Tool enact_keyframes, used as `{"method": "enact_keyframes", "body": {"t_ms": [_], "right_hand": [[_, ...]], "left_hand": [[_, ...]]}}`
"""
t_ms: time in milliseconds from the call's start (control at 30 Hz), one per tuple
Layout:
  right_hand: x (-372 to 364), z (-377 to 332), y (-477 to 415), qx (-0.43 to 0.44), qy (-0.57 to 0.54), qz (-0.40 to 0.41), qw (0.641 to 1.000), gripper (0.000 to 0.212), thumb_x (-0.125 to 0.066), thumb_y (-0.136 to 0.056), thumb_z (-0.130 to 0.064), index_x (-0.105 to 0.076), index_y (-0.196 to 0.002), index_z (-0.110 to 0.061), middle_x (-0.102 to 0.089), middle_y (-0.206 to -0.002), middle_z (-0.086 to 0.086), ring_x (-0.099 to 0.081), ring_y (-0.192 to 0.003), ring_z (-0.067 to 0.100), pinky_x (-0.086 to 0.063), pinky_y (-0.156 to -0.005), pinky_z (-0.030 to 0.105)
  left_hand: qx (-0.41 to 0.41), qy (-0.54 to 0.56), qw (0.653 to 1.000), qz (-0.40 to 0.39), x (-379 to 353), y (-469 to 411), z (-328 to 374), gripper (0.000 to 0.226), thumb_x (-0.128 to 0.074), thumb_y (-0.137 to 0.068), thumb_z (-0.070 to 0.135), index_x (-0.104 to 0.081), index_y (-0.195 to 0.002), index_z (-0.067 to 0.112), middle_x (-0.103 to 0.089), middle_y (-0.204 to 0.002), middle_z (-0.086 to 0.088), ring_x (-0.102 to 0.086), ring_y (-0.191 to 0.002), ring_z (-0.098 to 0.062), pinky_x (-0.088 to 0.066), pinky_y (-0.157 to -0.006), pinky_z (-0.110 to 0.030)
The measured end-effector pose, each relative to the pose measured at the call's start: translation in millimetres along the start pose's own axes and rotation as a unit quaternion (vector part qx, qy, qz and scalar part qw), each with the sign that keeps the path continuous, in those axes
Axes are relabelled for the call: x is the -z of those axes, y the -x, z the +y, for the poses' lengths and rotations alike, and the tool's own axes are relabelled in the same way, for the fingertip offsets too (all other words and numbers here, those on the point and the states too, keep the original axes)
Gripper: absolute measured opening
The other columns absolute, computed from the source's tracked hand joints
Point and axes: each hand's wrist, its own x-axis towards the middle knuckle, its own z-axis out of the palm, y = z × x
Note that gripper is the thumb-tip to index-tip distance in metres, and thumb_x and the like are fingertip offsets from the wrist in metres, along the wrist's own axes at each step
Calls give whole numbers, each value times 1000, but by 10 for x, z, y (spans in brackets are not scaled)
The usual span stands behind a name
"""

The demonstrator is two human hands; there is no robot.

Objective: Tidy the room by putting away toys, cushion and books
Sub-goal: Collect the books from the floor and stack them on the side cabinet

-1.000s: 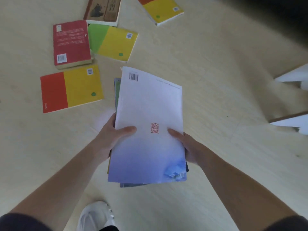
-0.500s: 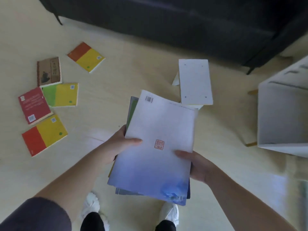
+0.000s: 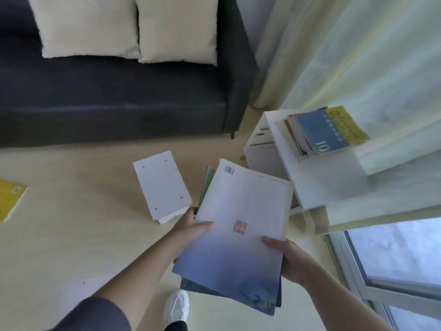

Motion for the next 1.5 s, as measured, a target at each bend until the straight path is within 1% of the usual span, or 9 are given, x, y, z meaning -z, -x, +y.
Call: {"method": "enact_keyframes", "body": {"t_ms": [200, 400, 867, 1000, 1067, 1200, 1267, 1367, 1500], "right_hand": [[849, -386, -58, 35, -94, 82, 991, 73, -79, -64, -15, -54, -131, 1, -60, -125, 28, -61, -108, 43, -55, -84, 47], [1865, -693, -241, 34, -152, 155, 975, 80, -85, -54, -21, -58, -126, 2, -65, -119, 26, -64, -101, 39, -55, -81, 43], [3184, -675, -468, 13, -283, 242, 928, 112, -98, -20, -25, -59, -122, 1, -67, -115, 24, -64, -106, 41, -53, -86, 45], [3220, -618, -536, 11, -320, 268, 909, 99, -93, -35, -17, -56, -126, 0, -67, -116, 24, -61, -110, 45, -57, -80, 44], [3236, -599, -537, 15, -339, 284, 897, 83, -84, -50, -13, -55, -127, 0, -67, -115, 23, -64, -105, 42, -59, -73, 41], [3289, -644, -559, 22, -348, 302, 887, 65, -76, -64, -2, -56, -125, 2, -68, -113, 24, -65, -101, 39, -59, -70, 39], [3364, -698, -602, 27, -351, 307, 884, 56, -67, -71, -4, -56, -125, 4, -68, -113, 25, -64, -102, 41, -56, -79, 44], [3472, -761, -697, 30, -345, 314, 884, 55, -69, -72, -2, -55, -125, 5, -67, -114, 27, -60, -109, 47, -50, -92, 51], [3610, -881, -854, 54, -335, 325, 883, 64, -76, -63, -3, -57, -124, 3, -65, -118, 26, -57, -114, 47, -49, -95, 52]], "left_hand": [[-26, -174, 982, -62, -894, -916, 792, 53, -66, -80, 30, -45, -128, 21, -62, -120, -3, -63, -102, -23, -51, -91, -38], [-65, -290, 947, -122, -2047, -1774, 1265, 47, -59, -90, 23, -44, -134, 17, -57, -128, -2, -55, -104, -18, -41, -79, -22], [-19, -403, 893, -199, -3571, -2795, 1407, 46, -59, -90, 21, -44, -134, 16, -58, -126, -4, -57, -111, -22, -46, -90, -28], [-79, -534, 827, -155, -3678, -2875, 1517, 36, -51, -92, 23, -51, -126, 11, -50, -123, -7, -56, -103, -26, -51, -87, -38], [-214, -571, 787, -89, -3805, -2832, 1705, 23, -49, -93, 19, -58, -114, 12, -52, -114, -4, -56, -98, -24, -50, -78, -35], [-506, -617, 602, 26, -4135, -3022, 2093, 35, -72, -76, 10, -61, -109, 15, -59, -110, -8, -56, -102, -27, -48, -75, -34], [-459, -689, 561, 13, -4289, -3243, 2228, 67, -67, -82, 16, -36, -141, 17, -35, -146, -17, -31, -137, -37, -37, -102, -49], [-387, -768, 510, 9, -4404, -3488, 2276, 89, -59, -91, 23, 6, -152, 22, 8, -159, -17, 6, -145, -41, -13, -113, -60], [-393, -751, 530, -7, -4333, -3565, 2243, 65, -40, -100, 24, -3, -153, 26, -2, -161, -13, -6, -146, -39, -17, -111, -62]]}}
